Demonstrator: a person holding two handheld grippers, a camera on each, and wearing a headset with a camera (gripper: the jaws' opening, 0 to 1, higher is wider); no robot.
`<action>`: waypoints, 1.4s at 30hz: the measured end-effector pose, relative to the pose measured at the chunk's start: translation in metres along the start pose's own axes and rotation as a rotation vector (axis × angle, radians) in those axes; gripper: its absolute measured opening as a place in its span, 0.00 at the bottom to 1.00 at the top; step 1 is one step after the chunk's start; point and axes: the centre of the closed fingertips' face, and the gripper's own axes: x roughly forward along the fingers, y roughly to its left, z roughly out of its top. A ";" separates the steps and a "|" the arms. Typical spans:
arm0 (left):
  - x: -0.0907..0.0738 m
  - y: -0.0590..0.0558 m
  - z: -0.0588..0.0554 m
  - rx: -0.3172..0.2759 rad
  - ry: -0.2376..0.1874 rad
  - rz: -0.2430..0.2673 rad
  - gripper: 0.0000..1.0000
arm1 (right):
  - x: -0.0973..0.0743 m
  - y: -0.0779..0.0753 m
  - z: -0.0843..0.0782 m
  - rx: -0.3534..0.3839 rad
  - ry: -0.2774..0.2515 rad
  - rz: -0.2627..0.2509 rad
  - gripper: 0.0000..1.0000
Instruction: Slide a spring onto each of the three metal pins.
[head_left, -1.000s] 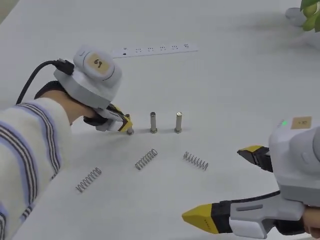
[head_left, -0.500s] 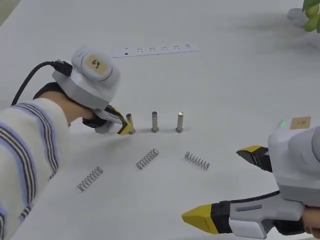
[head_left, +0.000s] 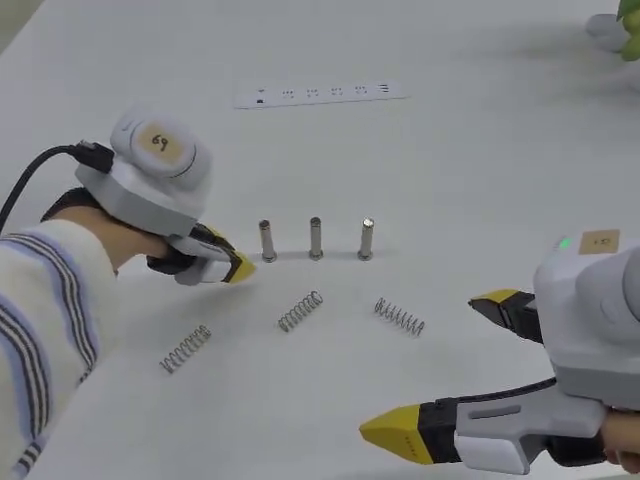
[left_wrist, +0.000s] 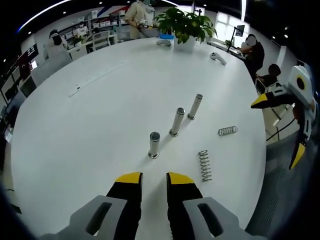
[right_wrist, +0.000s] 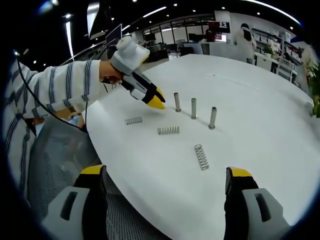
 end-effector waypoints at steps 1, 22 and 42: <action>-0.001 0.000 -0.003 -0.007 0.003 0.002 0.12 | 0.000 0.000 0.000 0.001 0.000 0.003 0.98; -0.020 -0.015 -0.034 -0.060 0.021 0.007 0.08 | 0.000 0.002 -0.002 0.002 0.006 0.010 0.97; -0.029 -0.028 -0.061 -0.138 0.029 0.000 0.09 | 0.004 0.005 -0.008 0.004 0.030 0.027 0.97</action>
